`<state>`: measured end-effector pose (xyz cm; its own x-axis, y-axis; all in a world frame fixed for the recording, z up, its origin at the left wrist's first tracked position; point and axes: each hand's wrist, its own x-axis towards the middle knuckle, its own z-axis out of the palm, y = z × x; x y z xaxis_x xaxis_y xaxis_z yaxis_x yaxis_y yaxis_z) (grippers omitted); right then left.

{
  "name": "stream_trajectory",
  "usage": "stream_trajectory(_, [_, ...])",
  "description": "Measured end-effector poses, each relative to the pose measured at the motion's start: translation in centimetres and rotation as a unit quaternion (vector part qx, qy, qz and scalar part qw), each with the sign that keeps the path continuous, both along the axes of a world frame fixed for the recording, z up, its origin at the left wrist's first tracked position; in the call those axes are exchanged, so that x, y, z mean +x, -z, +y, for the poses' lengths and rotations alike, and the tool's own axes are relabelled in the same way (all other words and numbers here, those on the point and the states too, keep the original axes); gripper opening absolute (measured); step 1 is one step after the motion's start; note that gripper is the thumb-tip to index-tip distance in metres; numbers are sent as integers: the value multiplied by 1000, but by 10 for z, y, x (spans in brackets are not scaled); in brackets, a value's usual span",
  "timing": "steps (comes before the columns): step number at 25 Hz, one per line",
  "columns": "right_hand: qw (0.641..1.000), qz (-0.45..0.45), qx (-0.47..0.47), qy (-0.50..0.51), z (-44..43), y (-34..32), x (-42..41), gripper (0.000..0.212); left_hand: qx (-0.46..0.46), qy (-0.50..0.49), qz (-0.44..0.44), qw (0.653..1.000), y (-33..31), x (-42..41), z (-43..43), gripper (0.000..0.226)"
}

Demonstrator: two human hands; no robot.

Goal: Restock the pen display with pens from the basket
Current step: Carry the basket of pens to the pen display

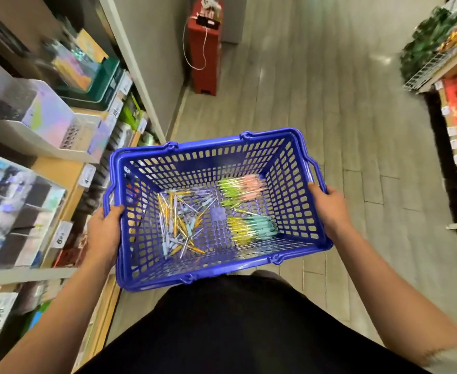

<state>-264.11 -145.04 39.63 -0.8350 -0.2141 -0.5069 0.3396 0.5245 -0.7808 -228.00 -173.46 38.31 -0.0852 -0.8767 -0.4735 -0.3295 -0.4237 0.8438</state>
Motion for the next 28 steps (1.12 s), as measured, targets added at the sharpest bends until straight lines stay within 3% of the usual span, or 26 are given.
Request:
stream_trajectory(6, [996, 10, 20, -87, -131, -7, -65, 25, 37, -84, -4, 996, 8, -17, -62, 24])
stream_trajectory(12, [969, 18, 43, -243, -270, 7, -119, 25, 61, -255, 20, 965, 33, -19, -75, 36])
stream_trajectory(18, [900, 19, 50, -433, -405, 30, -148, 47, 100, -396, -19, 912, 36, -43, -34, 35])
stream_trajectory(22, [841, 44, 61, -536, -465, 51, -137, 29, 110, -485, -26, 867, 36, -65, 0, 12])
stream_trajectory(28, [804, 61, 69, -587, -487, 78, -108, 23, 121, -533, -2, 838, 52, -63, 33, 31])
